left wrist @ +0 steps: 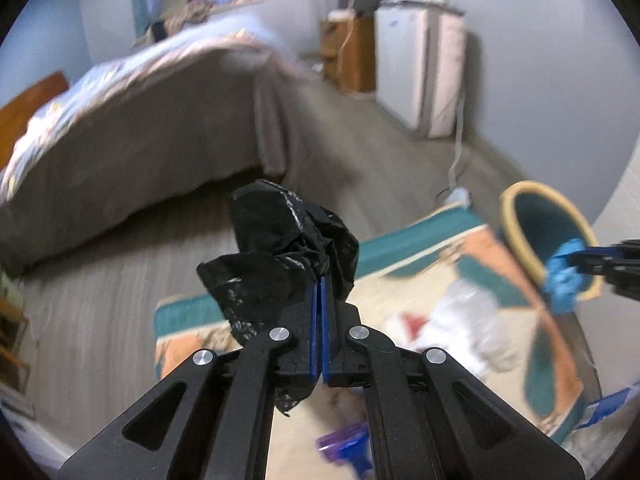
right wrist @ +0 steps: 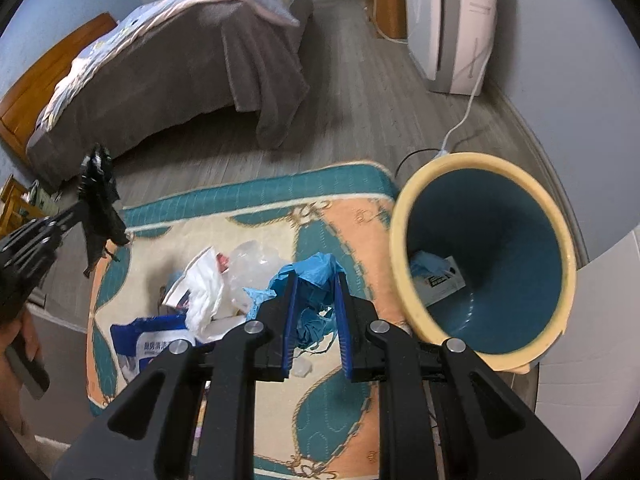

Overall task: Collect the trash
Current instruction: 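Drop the glove into the bin with the right gripper while the left drops the black bag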

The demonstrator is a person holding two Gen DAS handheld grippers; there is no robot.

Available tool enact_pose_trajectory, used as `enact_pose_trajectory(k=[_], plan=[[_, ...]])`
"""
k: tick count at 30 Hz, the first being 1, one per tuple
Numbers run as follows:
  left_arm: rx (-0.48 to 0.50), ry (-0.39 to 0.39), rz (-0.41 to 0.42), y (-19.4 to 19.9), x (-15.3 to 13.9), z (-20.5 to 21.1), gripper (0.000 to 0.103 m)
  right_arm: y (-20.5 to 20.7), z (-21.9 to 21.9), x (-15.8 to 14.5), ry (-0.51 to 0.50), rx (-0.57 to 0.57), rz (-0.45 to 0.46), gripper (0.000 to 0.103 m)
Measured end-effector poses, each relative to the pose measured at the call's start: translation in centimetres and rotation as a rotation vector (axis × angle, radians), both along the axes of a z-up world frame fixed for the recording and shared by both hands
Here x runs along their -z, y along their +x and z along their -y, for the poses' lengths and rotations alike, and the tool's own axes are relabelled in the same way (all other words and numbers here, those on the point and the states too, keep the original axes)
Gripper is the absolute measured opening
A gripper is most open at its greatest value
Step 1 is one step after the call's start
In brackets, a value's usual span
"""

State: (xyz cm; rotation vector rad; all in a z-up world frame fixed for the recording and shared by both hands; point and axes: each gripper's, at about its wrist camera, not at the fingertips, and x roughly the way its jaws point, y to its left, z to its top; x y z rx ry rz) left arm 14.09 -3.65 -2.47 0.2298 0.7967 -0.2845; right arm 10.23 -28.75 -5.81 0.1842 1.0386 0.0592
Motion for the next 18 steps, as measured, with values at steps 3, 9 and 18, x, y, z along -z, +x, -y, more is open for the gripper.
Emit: enact_pose_trajectory(k=[3, 9, 18], plan=[[0.061, -0.021, 0.035, -1.3, -1.6, 3.1, 0.002, -0.1, 1.3, -0.3, 0.001, 0.026, 0.014, 0.017], [0.193, -0.040, 0.057, -3.7, -3.3, 10.0, 0.002, -0.3, 5.0, -1.0, 0.008, 0.120, 0.046, 0.017], [0.323, -0.101, -0.011, -6.0, -2.8, 18.0, 0.002, -1.1, 11.5, -1.1, -0.056, 0.298, 0.065, 0.017]])
